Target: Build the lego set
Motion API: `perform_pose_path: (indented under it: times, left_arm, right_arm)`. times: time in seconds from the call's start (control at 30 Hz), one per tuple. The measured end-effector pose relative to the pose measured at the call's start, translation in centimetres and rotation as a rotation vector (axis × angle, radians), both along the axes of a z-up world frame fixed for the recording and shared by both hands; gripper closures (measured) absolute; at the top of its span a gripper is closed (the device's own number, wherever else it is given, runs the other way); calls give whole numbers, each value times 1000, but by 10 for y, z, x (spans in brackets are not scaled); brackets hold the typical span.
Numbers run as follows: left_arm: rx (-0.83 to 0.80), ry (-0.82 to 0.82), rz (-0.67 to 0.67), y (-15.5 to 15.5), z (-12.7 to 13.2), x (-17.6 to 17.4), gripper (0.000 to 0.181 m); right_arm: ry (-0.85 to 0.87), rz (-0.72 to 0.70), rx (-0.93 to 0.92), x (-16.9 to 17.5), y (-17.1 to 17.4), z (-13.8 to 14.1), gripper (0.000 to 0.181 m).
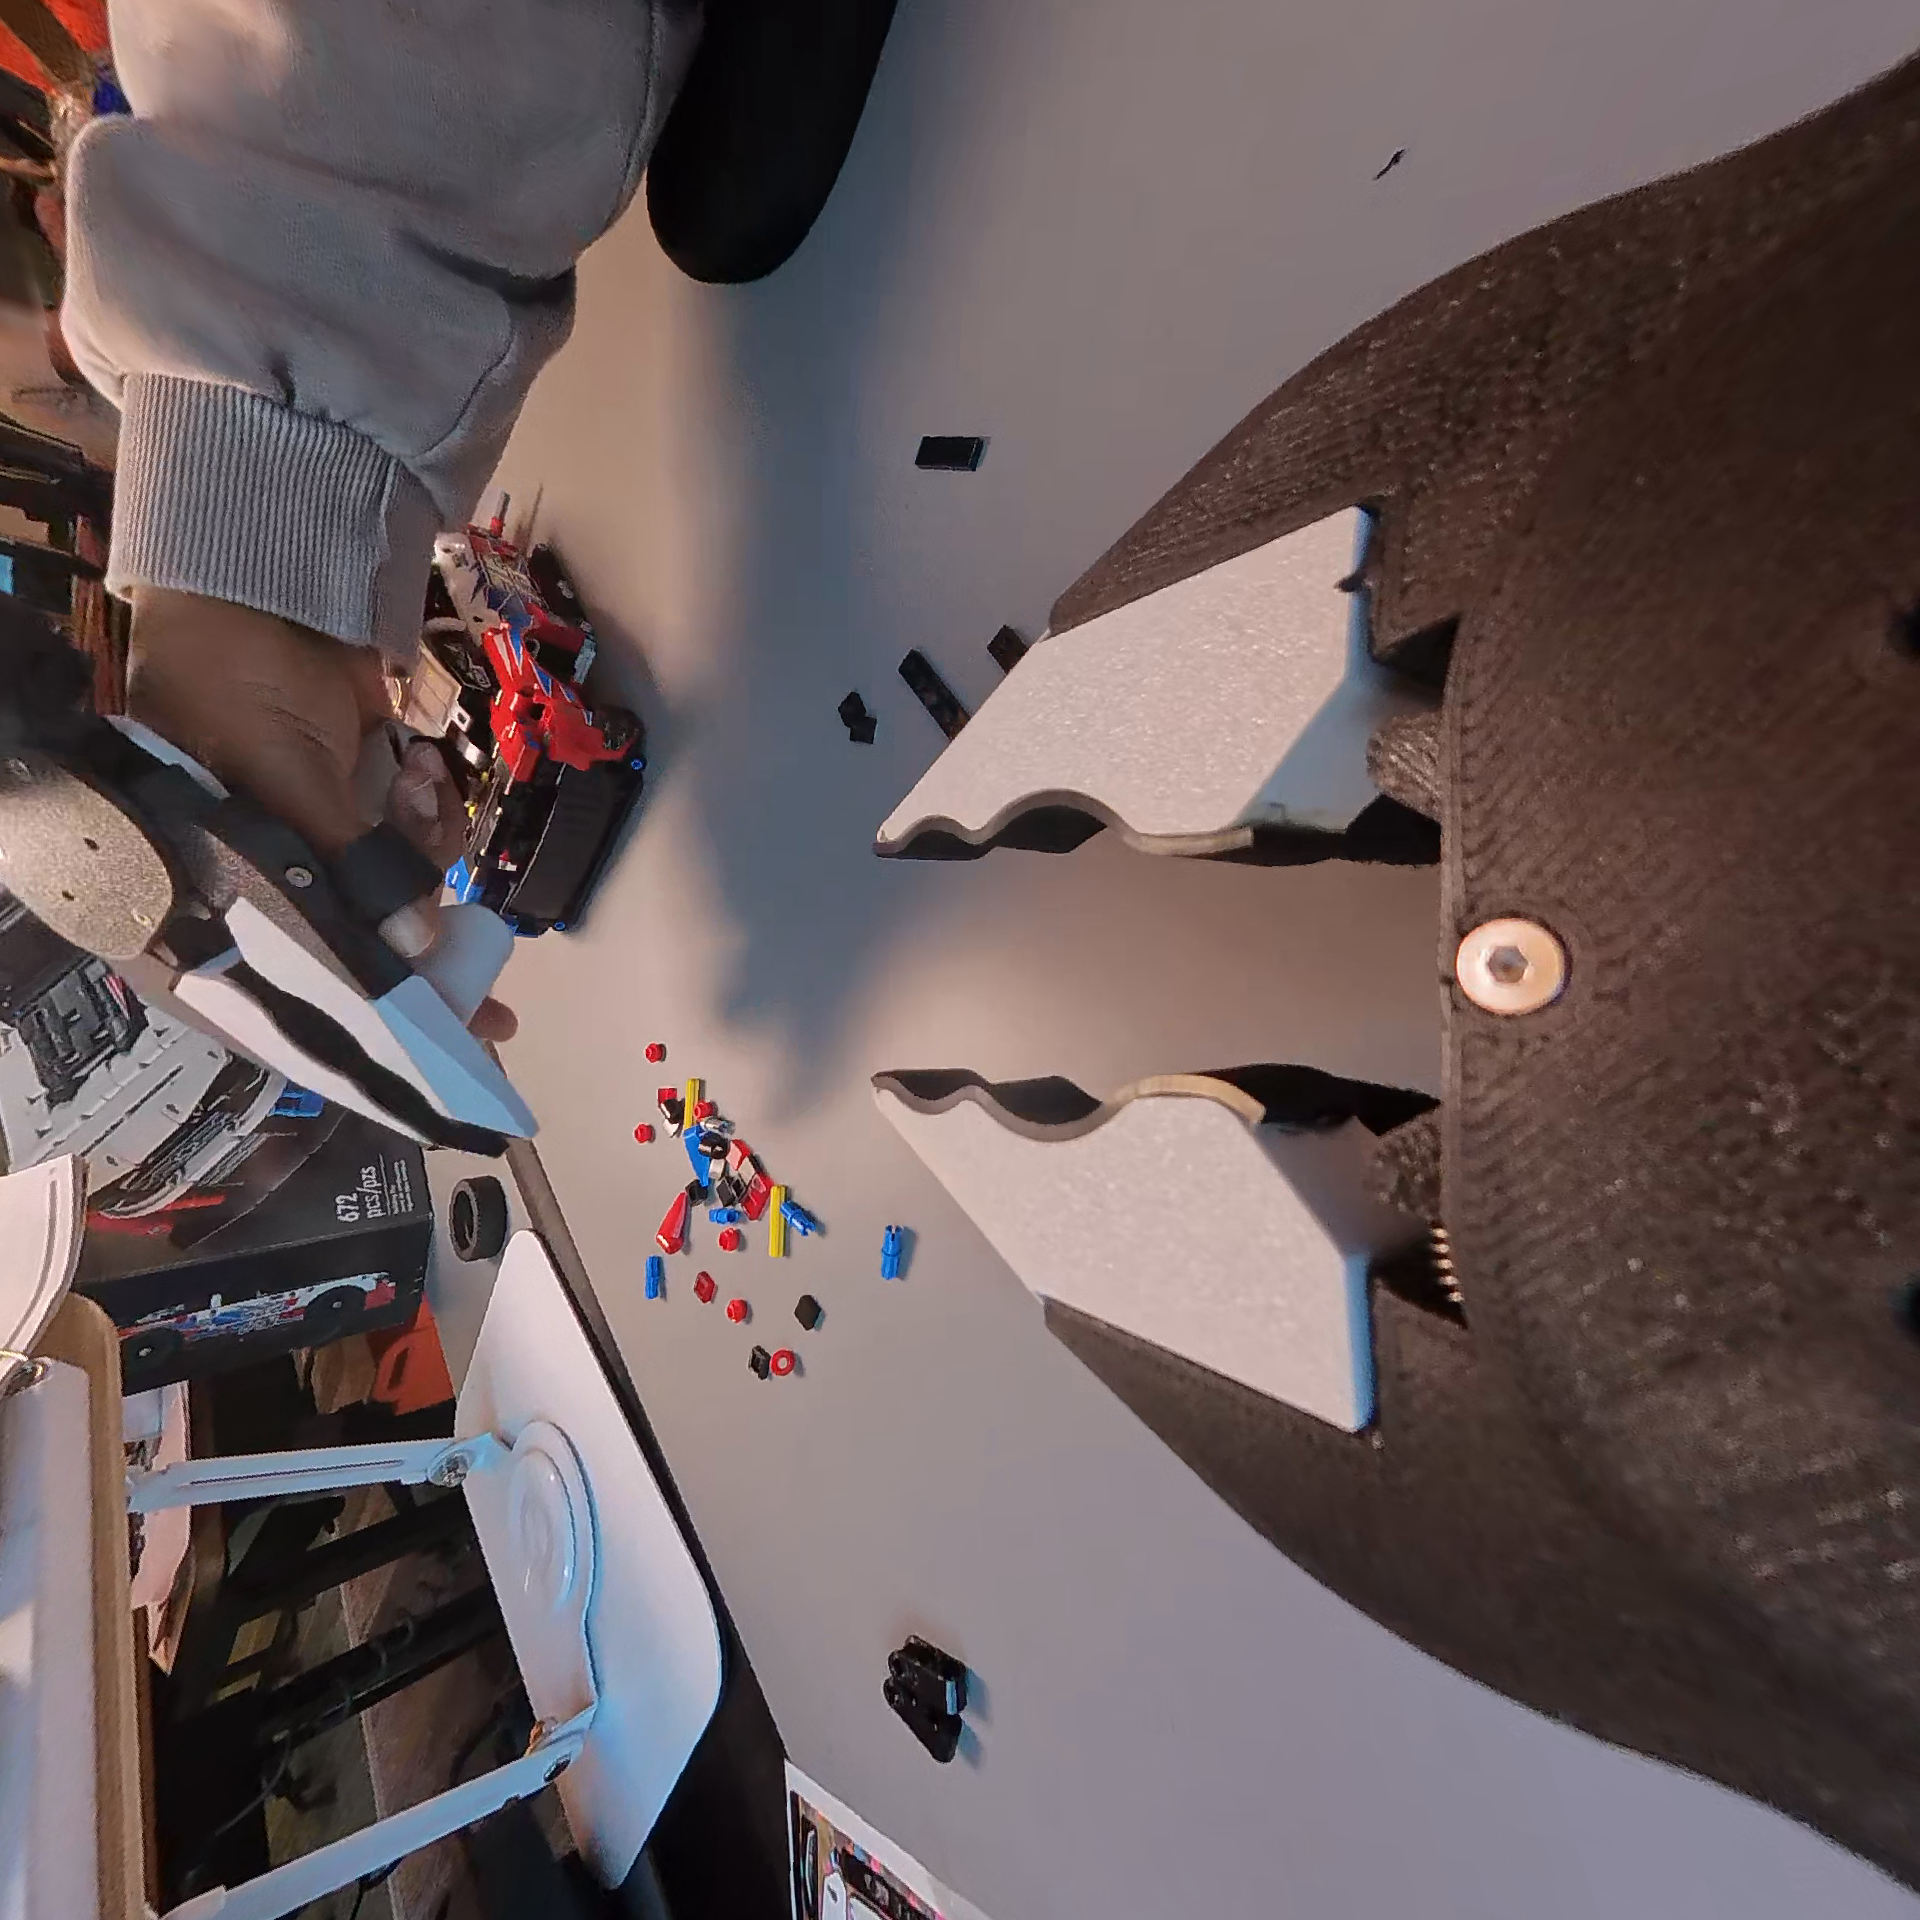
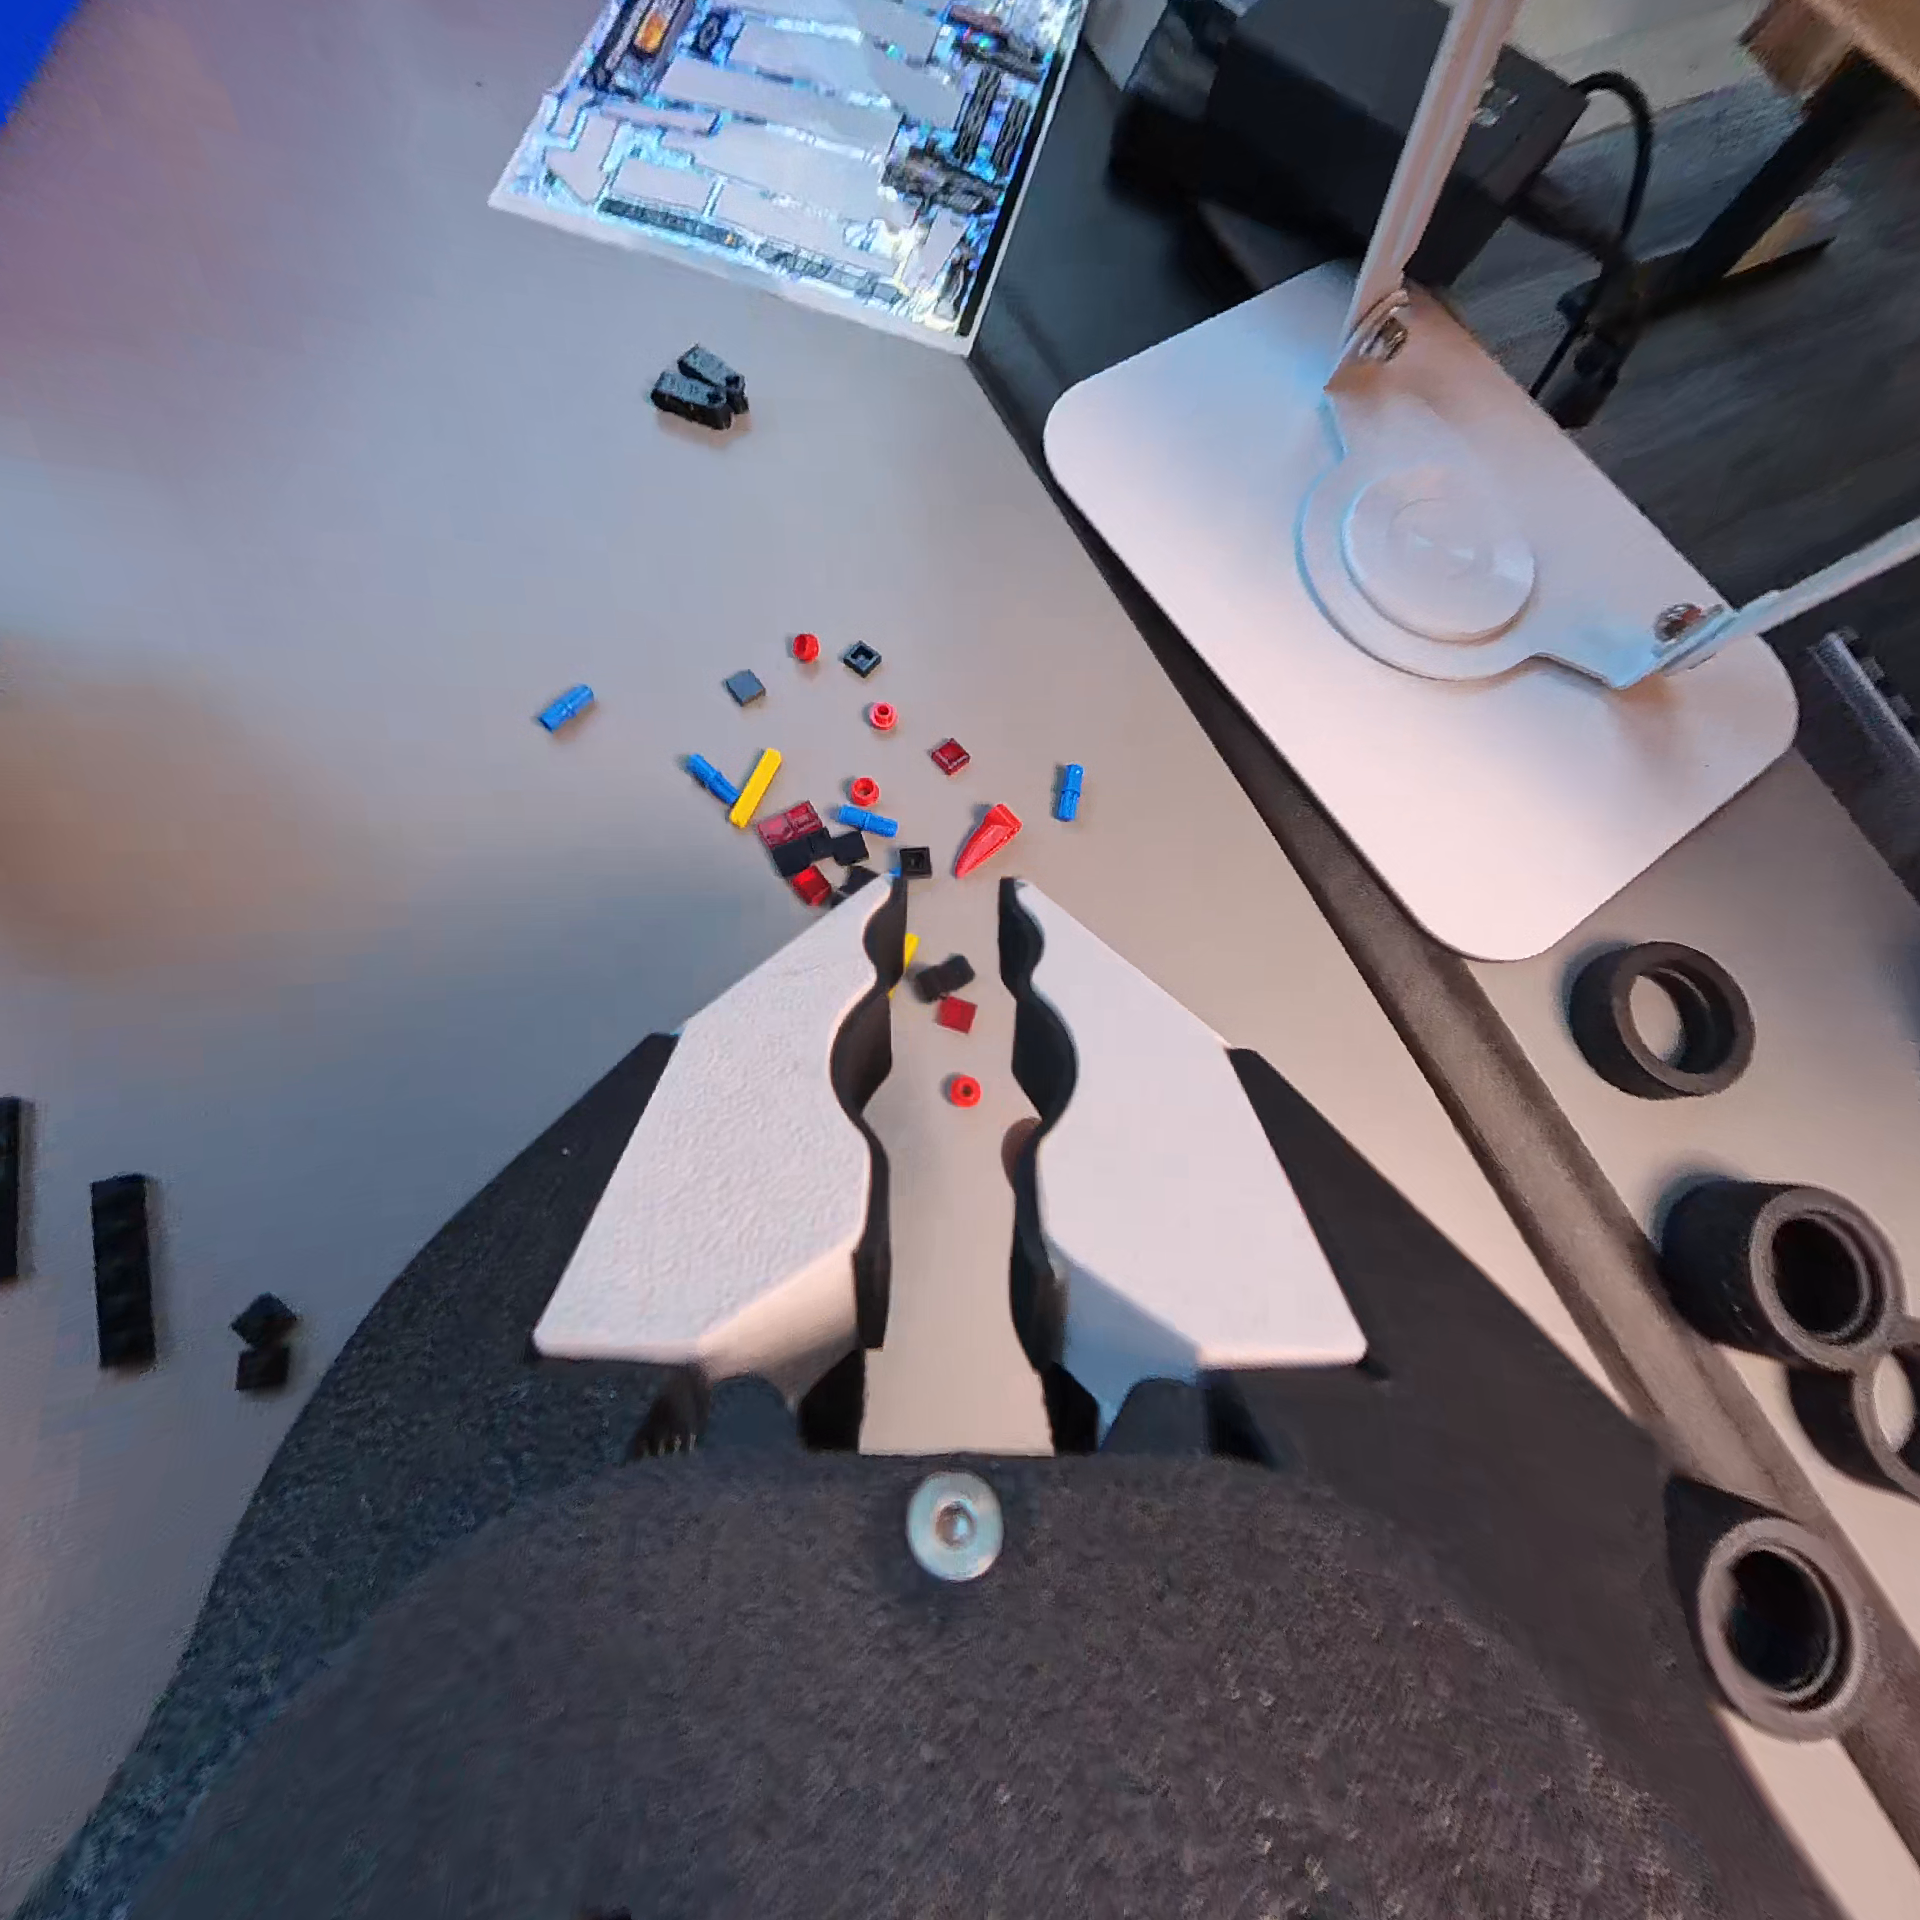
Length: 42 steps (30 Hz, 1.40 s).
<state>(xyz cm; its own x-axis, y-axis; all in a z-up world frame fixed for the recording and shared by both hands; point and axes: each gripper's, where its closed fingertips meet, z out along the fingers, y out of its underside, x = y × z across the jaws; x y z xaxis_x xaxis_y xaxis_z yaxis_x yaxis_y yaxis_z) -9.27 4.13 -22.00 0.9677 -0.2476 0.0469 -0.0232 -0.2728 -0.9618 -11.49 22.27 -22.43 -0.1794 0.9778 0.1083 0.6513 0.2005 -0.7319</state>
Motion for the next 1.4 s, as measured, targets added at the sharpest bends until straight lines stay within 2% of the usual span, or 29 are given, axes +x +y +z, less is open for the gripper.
perform_pose_path:
  times: [0.03,0.13,0.33,0.57,1.03,1.4]
  left_arm:
    - [0,-2,-1,0,0,0,142]
    - [-2,-3,-3,0,0,0,142]
    - [-13,-11,-12,0,-2,1,143]
    - [-18,-32,-13,0,-3,0,143]
    - [-21,-44,-21,0,-3,1,144]
    - [-23,-41,-31,0,-3,2,144]
  right_arm:
    - [-21,51,13,0,0,-3,165]
    - [-101,188,57,7,1,-16,168]
    - [-256,180,110,13,28,-41,175]
    - [-276,284,67,9,6,-50,175]
    - [-292,308,83,-25,-10,-55,174]
    - [-361,271,123,-23,0,-59,175]
